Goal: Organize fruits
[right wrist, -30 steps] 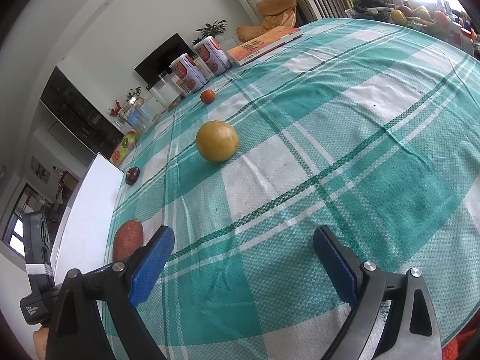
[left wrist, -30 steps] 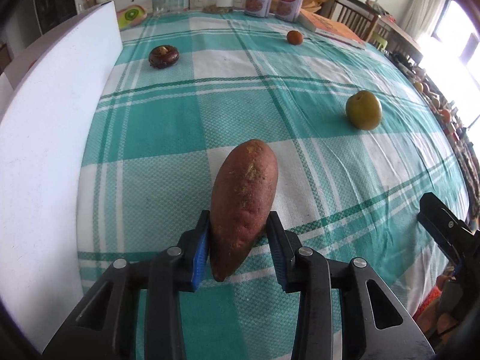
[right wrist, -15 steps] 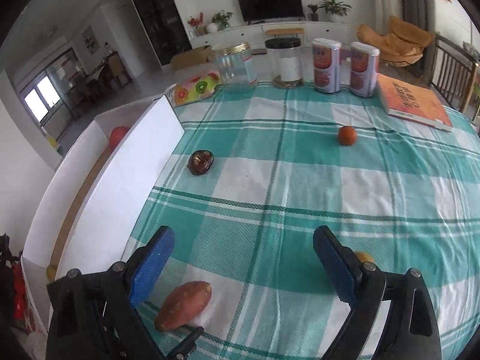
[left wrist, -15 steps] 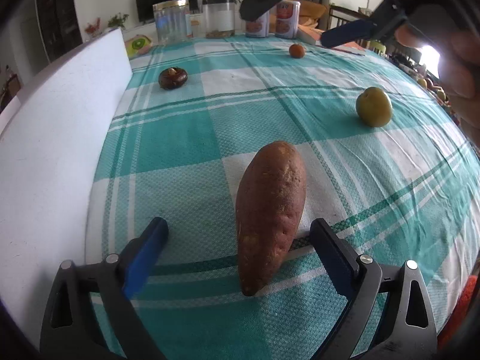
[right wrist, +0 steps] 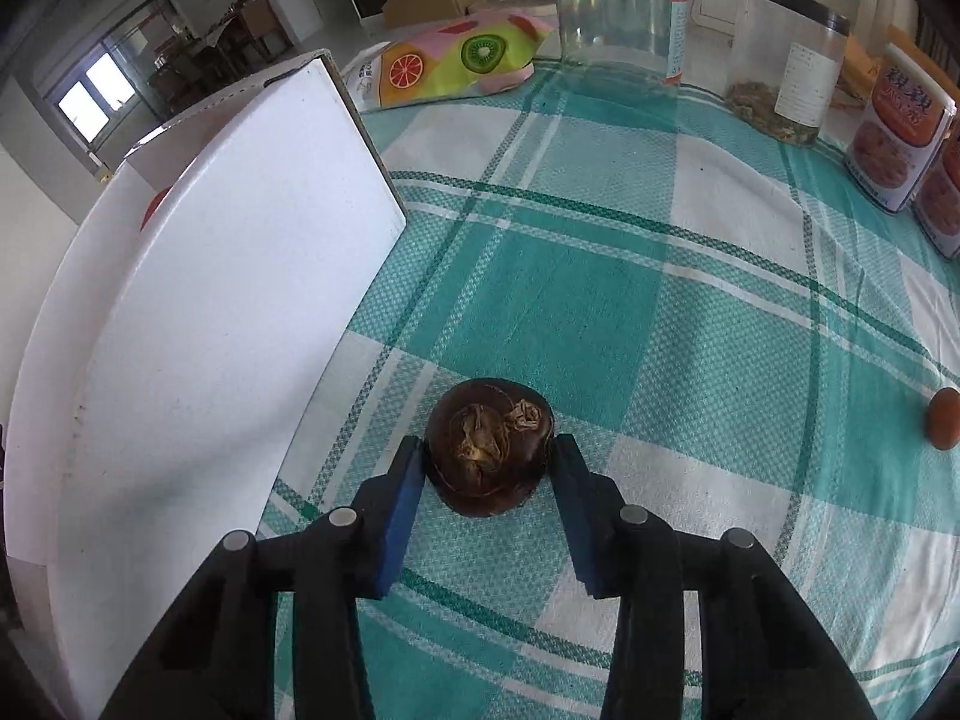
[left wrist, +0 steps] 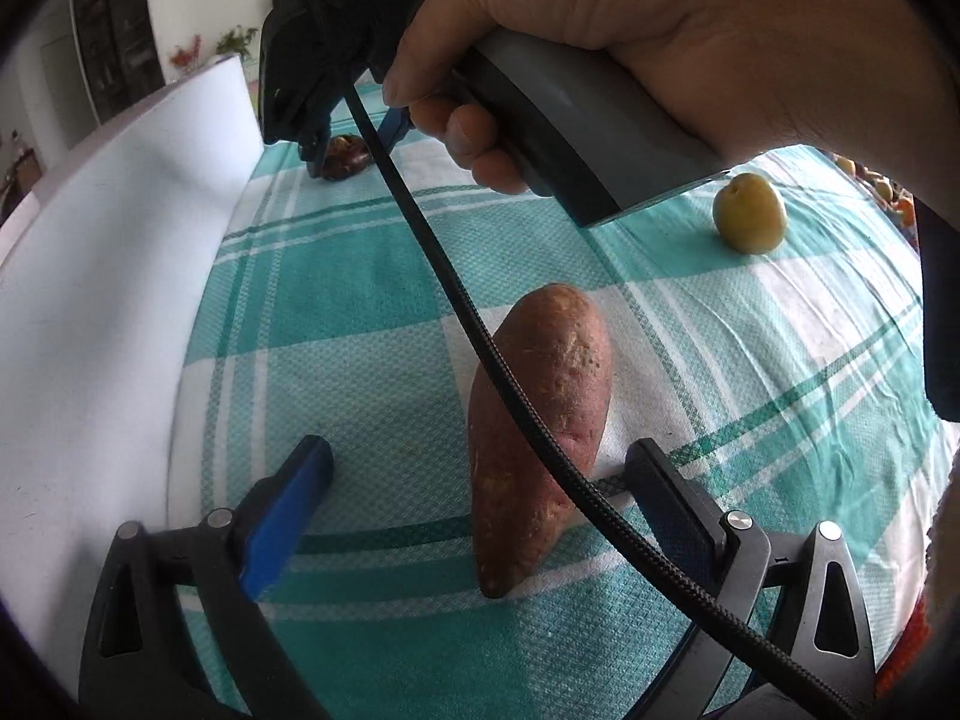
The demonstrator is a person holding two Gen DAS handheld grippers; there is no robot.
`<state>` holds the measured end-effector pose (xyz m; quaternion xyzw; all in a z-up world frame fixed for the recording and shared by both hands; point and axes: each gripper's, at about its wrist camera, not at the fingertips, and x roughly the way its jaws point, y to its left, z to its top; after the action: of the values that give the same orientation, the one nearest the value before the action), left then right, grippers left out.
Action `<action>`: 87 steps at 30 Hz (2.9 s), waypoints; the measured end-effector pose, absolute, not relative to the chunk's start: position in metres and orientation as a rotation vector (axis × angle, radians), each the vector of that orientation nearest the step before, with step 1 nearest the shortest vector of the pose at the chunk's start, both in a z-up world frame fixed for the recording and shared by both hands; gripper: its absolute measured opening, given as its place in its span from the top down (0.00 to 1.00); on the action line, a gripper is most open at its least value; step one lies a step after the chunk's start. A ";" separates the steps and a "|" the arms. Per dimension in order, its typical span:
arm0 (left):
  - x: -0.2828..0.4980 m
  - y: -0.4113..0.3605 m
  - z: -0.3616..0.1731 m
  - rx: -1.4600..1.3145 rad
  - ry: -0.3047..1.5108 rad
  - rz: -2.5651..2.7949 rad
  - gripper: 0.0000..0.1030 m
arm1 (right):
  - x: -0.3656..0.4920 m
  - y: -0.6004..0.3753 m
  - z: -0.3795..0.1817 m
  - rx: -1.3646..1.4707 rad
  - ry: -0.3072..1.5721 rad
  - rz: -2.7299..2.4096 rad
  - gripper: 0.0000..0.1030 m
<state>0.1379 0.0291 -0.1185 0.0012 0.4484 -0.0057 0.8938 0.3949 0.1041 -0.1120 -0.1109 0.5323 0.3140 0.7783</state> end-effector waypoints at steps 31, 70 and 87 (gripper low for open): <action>0.145 0.028 -0.120 0.043 0.946 -0.073 0.00 | 0.153 -0.135 -0.122 -0.100 0.970 0.171 0.14; 0.144 0.029 -0.104 -0.018 1.012 -0.177 0.61 | 0.145 -0.184 -0.105 0.227 0.886 0.240 0.39; 0.105 0.051 -0.075 -0.201 0.955 -0.252 0.61 | 0.146 -0.160 -0.114 0.100 0.944 0.209 0.59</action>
<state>0.1047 0.0508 -0.0747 -0.0965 0.4574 -0.1206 0.8757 0.1461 -0.1602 -0.1141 0.0480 0.4536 0.1005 0.8842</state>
